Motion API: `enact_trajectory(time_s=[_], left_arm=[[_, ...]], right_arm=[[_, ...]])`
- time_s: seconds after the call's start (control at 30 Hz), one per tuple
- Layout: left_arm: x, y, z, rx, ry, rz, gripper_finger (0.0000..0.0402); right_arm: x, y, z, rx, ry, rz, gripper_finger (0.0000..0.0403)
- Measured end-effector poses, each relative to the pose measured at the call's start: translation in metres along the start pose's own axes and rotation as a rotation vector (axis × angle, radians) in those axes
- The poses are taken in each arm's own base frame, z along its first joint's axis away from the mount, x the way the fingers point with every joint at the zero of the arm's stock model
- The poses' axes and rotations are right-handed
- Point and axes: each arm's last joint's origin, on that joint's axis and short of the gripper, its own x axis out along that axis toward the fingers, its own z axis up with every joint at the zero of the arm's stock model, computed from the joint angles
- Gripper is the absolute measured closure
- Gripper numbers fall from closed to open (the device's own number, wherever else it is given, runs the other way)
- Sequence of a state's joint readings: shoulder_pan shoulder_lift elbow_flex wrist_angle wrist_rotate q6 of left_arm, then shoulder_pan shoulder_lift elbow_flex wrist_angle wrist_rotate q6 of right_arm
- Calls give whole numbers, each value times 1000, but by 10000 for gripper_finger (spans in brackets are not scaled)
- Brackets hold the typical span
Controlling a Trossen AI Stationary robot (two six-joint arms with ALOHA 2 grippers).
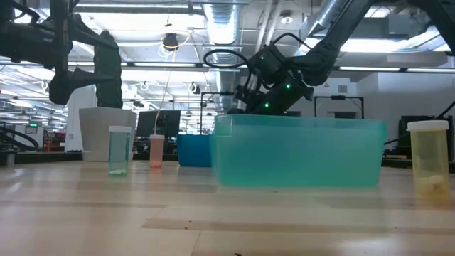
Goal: Pick and place medicine bottles into bin by pill shape (circle, oval)
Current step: Put the large orange pill bottle into the blue bin, then adjust the green bin on the table
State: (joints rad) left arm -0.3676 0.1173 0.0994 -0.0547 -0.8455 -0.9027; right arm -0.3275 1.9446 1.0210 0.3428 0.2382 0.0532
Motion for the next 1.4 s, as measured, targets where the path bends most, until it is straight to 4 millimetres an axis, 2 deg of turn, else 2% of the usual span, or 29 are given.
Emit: enact_trajectory(time_s=[0.3,0.5,0.6,0.7,0.83,0.9,0.97,1.13,1.27,1.4], left_arm=[[0,0,0,0,0,0,113],[0,0,0,0,0,0,113],[0,0,0,-1,1,0,113],[0,0,0,-2,1,-1,113],[0,0,0,-5,0,-3,113],[0,0,0,-6,0,-3,113],[0,0,0,-7,1,-5,113],[0,-1,-1,-3,25,-22,113],[0,-1,-1,-1,44,-35,113],[0,-1,-2,1,52,-41,113]], right_arm=[[-1,0,0,-2,8,2,152],[-12,-4,13,11,-31,1,121],[-24,-8,24,16,-45,1,112],[-51,-10,45,19,-73,7,112],[-108,-2,76,-10,-78,63,112],[-137,7,79,-35,-41,101,112],[-162,18,73,-15,34,125,112],[-214,53,44,79,263,178,112],[-247,84,12,106,398,114,112],[-270,108,-18,178,500,38,112]])
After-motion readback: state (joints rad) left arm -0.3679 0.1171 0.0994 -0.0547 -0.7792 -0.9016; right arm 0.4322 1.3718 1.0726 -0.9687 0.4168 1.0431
